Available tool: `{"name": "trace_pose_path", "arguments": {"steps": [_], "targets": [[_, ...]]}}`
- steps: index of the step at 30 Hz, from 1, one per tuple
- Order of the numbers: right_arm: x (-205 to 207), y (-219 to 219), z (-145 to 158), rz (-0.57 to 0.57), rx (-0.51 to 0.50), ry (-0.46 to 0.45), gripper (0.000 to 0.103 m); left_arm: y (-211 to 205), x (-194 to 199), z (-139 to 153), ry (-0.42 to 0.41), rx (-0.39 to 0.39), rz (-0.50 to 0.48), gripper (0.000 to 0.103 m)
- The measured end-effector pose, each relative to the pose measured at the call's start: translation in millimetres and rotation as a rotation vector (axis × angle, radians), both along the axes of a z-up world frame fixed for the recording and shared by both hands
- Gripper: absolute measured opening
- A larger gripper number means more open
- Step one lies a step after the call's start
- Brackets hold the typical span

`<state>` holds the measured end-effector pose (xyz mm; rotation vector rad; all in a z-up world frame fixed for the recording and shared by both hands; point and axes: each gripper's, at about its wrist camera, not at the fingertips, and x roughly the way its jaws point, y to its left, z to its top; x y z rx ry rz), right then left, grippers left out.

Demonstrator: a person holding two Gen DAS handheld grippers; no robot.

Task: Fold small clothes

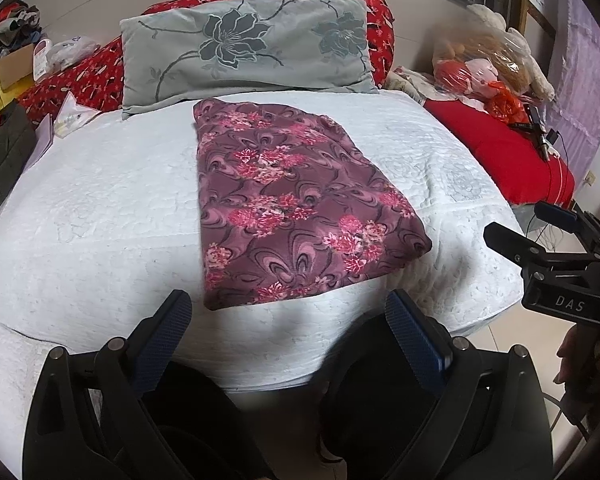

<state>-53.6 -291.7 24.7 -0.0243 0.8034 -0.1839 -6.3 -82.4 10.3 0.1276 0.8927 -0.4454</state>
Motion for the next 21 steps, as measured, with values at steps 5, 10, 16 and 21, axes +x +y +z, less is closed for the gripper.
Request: {"name": "trace_pose_path", "arguments": {"steps": [5, 10, 16, 21], "targets": [[-0.3, 0.5, -0.1, -0.001, 0.000, -0.001, 0.103, 0.7, -1.9, 1.8, -0.014, -0.018, -0.008, 0.098], [-0.5, 1.1, -0.1, -0.002, -0.001, 0.000, 0.103, 1.0, 0.5, 3.0, -0.002, -0.042, -0.015, 0.098], [2.5, -0.1, 1.4, -0.003, 0.003, -0.005, 0.103, -3.2, 0.3, 1.6, 0.002, -0.032, -0.025, 0.098], [6.7, 0.1, 1.7, 0.001, 0.002, -0.004, 0.103, -6.2, -0.2, 0.4, 0.000, -0.022, -0.030, 0.099]]}}
